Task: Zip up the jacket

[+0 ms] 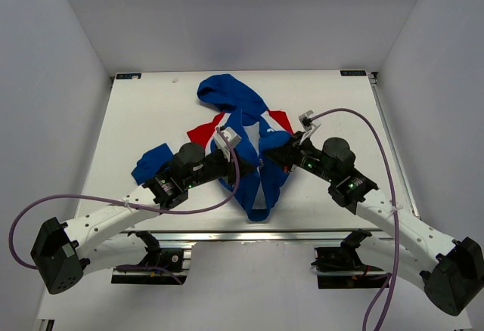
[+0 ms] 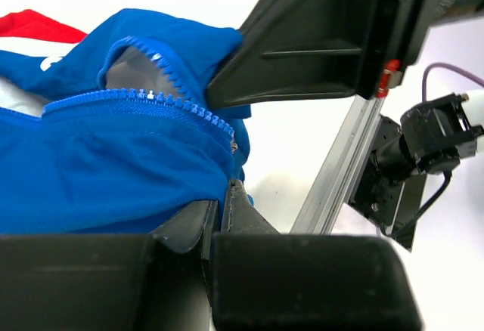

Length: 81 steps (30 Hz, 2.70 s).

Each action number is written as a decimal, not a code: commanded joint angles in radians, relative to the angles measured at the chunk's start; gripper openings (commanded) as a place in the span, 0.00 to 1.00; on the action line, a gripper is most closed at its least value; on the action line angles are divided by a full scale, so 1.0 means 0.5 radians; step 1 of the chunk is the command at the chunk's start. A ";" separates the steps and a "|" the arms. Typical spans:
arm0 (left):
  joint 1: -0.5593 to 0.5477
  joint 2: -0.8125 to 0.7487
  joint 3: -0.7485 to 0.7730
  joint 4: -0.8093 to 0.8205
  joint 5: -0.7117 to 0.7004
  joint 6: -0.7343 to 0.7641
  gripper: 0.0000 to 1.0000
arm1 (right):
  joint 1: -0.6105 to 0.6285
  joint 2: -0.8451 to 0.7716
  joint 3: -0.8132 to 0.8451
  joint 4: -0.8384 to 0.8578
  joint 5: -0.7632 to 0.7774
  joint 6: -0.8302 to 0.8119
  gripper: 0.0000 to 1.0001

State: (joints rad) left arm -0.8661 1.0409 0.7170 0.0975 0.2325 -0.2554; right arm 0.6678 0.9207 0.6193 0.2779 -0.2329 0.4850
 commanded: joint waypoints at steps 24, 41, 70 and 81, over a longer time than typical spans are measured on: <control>-0.010 0.066 0.039 -0.373 0.112 0.002 0.00 | -0.084 0.064 0.289 -0.209 -0.407 -0.129 0.00; -0.007 -0.149 -0.056 -0.128 -0.112 -0.228 0.72 | -0.084 0.101 0.209 -0.185 -0.593 -0.203 0.00; 0.563 0.063 -0.744 1.222 0.909 -1.348 0.98 | -0.038 0.211 -0.008 -0.044 -0.406 -0.056 0.00; 0.563 0.287 -0.741 1.293 1.001 -1.364 0.96 | -0.013 0.190 -0.048 0.052 -0.323 0.064 0.00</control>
State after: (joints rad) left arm -0.5869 1.1717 0.3504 0.6930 0.6945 -0.9333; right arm 0.6559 1.0355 0.6010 0.2329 -0.4198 0.4984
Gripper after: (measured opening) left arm 0.968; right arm 0.014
